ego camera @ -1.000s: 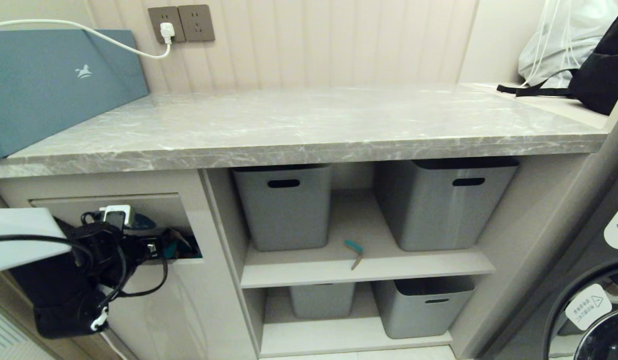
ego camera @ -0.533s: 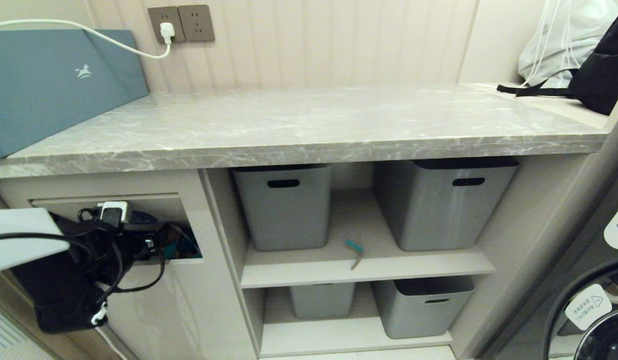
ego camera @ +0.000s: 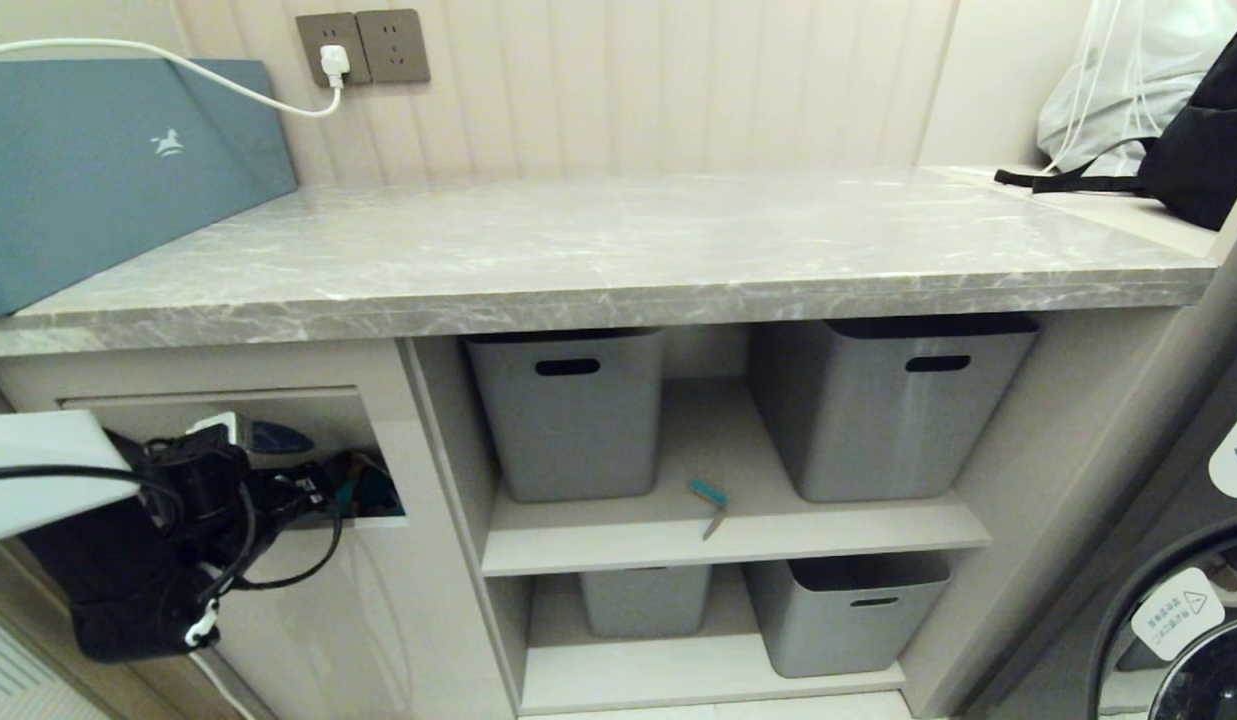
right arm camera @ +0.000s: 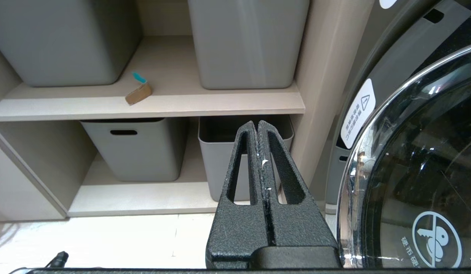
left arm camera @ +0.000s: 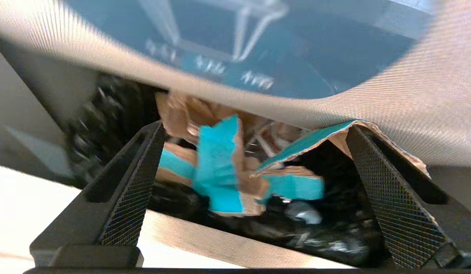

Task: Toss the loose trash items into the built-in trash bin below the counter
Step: Put the garbage in the trash can

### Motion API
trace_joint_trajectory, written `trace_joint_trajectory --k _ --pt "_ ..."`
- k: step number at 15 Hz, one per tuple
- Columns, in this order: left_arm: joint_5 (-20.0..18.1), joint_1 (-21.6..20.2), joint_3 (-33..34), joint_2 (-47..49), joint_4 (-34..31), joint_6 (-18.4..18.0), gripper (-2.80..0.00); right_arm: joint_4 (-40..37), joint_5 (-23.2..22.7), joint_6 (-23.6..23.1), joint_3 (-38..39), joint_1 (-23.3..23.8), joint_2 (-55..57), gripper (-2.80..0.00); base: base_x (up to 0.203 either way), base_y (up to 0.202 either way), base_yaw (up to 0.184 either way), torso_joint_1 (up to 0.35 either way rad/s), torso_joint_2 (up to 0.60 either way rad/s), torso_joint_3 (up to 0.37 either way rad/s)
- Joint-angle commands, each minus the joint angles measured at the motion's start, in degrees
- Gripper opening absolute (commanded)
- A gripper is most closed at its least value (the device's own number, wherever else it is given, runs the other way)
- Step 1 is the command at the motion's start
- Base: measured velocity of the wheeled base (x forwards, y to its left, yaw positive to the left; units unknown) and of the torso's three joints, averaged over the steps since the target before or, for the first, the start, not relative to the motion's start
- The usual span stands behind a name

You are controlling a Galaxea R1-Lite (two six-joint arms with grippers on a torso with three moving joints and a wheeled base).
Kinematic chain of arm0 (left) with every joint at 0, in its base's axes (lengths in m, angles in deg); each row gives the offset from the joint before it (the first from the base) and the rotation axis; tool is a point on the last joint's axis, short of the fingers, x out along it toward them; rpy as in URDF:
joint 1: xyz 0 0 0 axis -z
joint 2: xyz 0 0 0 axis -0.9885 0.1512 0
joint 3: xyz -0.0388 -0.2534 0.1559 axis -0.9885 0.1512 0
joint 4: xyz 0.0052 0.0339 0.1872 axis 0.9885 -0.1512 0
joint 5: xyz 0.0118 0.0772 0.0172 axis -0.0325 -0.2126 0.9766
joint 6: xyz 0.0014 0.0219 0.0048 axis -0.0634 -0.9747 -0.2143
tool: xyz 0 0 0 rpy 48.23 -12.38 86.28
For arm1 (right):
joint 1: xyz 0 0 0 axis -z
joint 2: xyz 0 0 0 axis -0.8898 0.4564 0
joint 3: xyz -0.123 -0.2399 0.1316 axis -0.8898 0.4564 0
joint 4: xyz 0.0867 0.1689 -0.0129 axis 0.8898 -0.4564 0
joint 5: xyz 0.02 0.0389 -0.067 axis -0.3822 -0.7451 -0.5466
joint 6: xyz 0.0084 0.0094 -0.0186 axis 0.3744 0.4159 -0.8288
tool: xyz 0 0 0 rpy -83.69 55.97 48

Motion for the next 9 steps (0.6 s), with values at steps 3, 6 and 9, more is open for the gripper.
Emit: trace_joint_trajectory --k 3,6,9 --pt "0.78 -0.35 -0.07 -0.22 4.73 -16.18 0.0 0.0 -0.01 -0.02 0.0 0.02 0.0 -2.8 0.0 0.0 0.0 0.0 0.0 0.0" --pt "0.61 0.12 0.14 -0.34 10.1 -25.72 0.0 0.0 -0.01 -0.02 0.0 0.02 0.0 -2.8 0.0 0.0 0.0 0.0 0.0 0.0" --pt "0.74 0.31 2.86 -2.65 6.35 -16.66 0.0 0.0 -0.01 -0.02 0.0 -0.06 0.0 -2.8 0.0 0.0 0.0 0.0 0.0 0.0"
